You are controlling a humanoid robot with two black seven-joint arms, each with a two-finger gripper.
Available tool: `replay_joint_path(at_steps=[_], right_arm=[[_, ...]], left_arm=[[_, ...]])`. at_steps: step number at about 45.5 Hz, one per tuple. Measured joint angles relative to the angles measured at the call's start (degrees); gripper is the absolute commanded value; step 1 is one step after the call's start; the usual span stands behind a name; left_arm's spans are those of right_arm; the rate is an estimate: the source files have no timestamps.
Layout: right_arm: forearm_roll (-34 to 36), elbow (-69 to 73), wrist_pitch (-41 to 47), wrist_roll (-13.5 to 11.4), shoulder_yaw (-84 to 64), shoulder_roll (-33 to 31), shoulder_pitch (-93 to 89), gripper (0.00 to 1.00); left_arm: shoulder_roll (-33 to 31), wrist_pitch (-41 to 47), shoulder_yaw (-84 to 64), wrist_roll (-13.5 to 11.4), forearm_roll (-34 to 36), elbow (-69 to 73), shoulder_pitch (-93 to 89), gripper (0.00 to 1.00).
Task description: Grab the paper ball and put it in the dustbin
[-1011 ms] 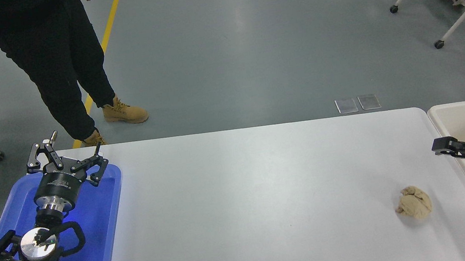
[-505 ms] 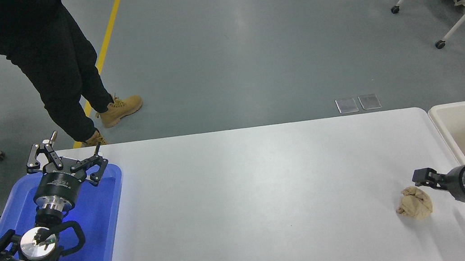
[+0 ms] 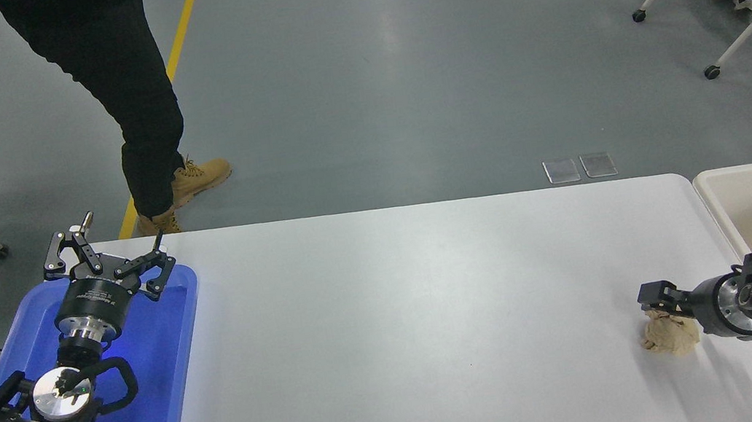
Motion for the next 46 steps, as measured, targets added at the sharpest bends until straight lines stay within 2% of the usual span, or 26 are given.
replay_joint_path(at_steps=[4, 7, 20, 28, 46], right_arm=[[-1.72, 0.31, -0.45, 0.0, -0.09, 0.04, -0.28, 0.25], [-3.57, 0.48, -1.09, 0.0, -0.15, 0.03, -0.39, 0.0], [-7.46, 0.77, -2.82, 0.1, -0.23, -0.89, 0.01, 0.0], [-8.45, 1.28, -2.07, 0.14, -0.72, -3.59, 2.91, 0.0], [-9.51, 8.64, 11.32, 0.36, -8.39, -12.0, 26.57, 0.0]], left_arm=[[0.0, 0.0, 0.0, 0.0, 0.0, 0.0, 0.0, 1.0], [0.0, 0.0, 0.0, 0.0, 0.0, -0.01, 0.0, 1.0], [0.0, -0.01, 0.0, 0.01, 0.0, -0.02, 0.0, 1.0], [0.0, -0.05, 0.0, 0.01, 0.01, -0.02, 0.0, 1.0], [0.0, -0.04, 0.0, 0.01, 0.02, -0.02, 0.0, 1.0]])
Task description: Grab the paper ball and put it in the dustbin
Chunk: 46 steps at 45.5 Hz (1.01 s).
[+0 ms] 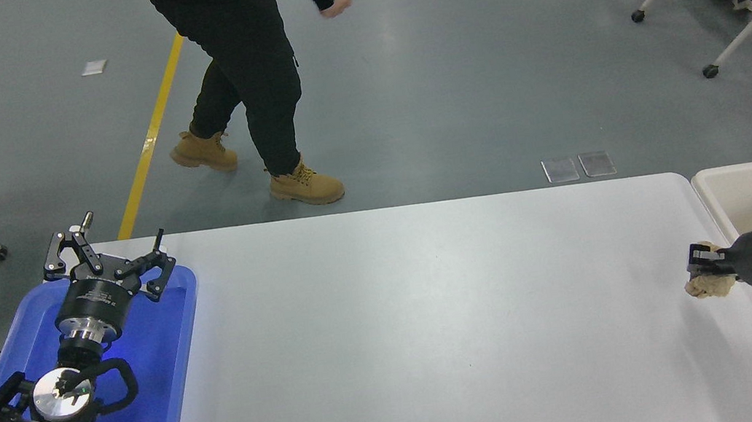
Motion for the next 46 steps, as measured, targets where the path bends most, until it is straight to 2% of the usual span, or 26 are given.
replay_joint_path(at_steps=[13, 23, 39, 46], right_arm=[[-0.13, 2.08, 10.34, 0.0, -8.48, -1.74, 19.85, 0.0], [-0.16, 3.06, 14.6, -0.01, -12.94, -2.09, 29.14, 0.0], [-0.49, 3.64, 16.24, -0.01, -15.19, -2.28, 33.01, 0.0], [-1.15, 1.83, 13.39, -0.21, -15.55, -2.44, 30.85, 0.0]], left_arm=[[0.0, 0.02, 0.0, 0.0, -0.02, 0.02, 0.0, 1.0], [0.0, 0.03, -0.01, 0.0, -0.02, 0.01, 0.0, 1.0], [0.0, 0.03, -0.01, 0.0, -0.02, 0.02, 0.0, 1.0], [0.0, 0.03, -0.02, 0.0, -0.03, 0.02, 0.0, 1.0]])
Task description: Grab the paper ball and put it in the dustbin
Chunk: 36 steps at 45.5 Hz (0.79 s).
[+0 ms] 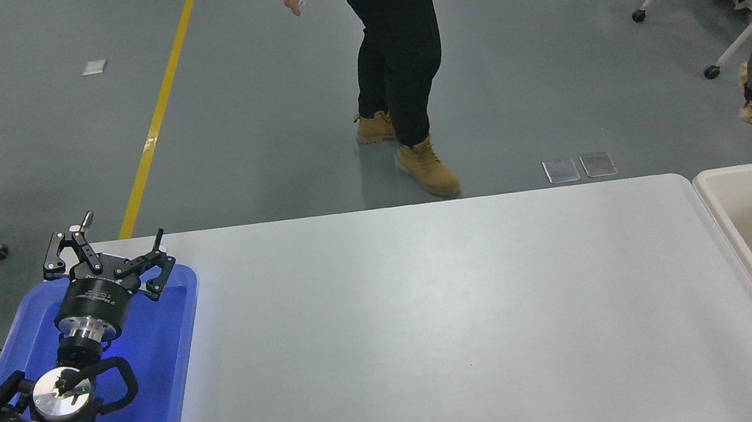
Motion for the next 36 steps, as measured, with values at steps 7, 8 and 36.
replay_joint_path(at_steps=[7, 8, 36], right_arm=[[0.04, -5.61, -6.28, -0.13, 0.25, -0.33, -7.13, 0.0], [0.1, -6.68, -7.26, -0.13, 0.44, -0.34, -8.41, 0.0], [2.2, -34.26, -31.51, -0.13, 29.41, 0.31, -53.64, 0.0]], left_arm=[[0.01, 0.0, -0.03, 0.0, -0.01, 0.02, 0.01, 1.0], [0.0, 0.0, -0.04, 0.0, -0.01, 0.01, 0.01, 1.0], [0.0, 0.01, -0.01, -0.05, 0.01, 0.02, 0.03, 1.0]])
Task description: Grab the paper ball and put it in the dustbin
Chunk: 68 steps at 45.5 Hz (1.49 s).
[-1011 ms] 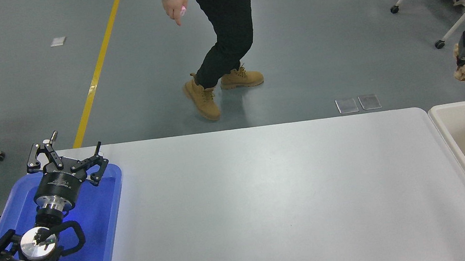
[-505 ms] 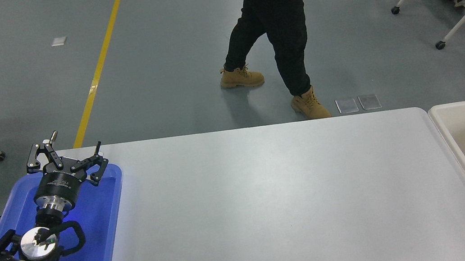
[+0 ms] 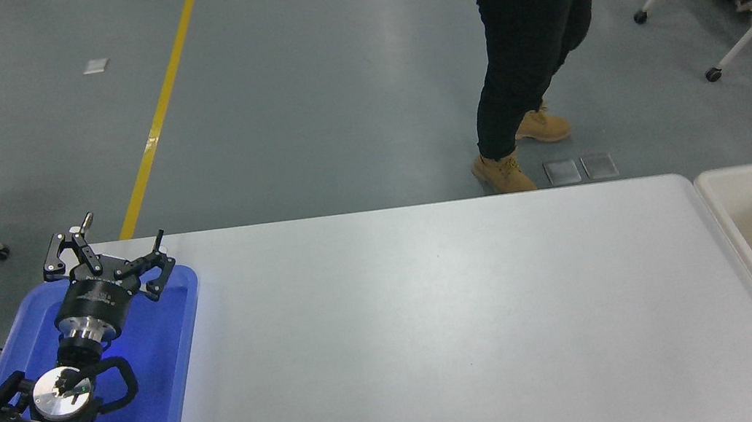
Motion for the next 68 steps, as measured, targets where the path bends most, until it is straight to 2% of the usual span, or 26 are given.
replay_joint_path(at_steps=[14, 34, 35, 39, 40, 41, 68], right_arm=[[0.99, -10.64, -3.7, 0.25, 12.05, 6.31, -16.18, 0.0], [1.9, -15.18, -5.42, 0.36, 18.82, 10.7, -24.77, 0.0], [2.08, -15.24, -5.47, 0.39, 18.96, 10.82, -25.0, 0.02], [2.5, -15.5, -5.65, 0.38, 19.24, 11.03, -25.54, 0.8], [2.57, -15.51, -5.65, 0.38, 19.29, 11.08, -25.64, 0.95], [2.64, -15.51, -5.66, 0.38, 19.33, 11.12, -25.74, 1.0], [3.41, -14.66, -4.94, 0.27, 21.28, 11.44, -25.06, 1.0]], left_arm=[[0.0, 0.0, 0.01, 0.01, 0.0, -0.01, -0.03, 1.0], [0.0, 0.0, -0.03, 0.03, 0.0, -0.02, -0.03, 1.0], [0.0, 0.0, -0.03, 0.05, 0.0, -0.02, -0.03, 1.0], [0.0, 0.0, -0.03, 0.05, 0.0, -0.02, -0.03, 1.0], [0.0, 0.0, -0.03, 0.05, 0.0, -0.02, -0.03, 1.0], [0.0, 0.0, -0.03, 0.05, 0.0, -0.02, -0.03, 1.0], [0.0, 0.0, -0.01, -0.01, -0.01, -0.02, -0.03, 1.0]])
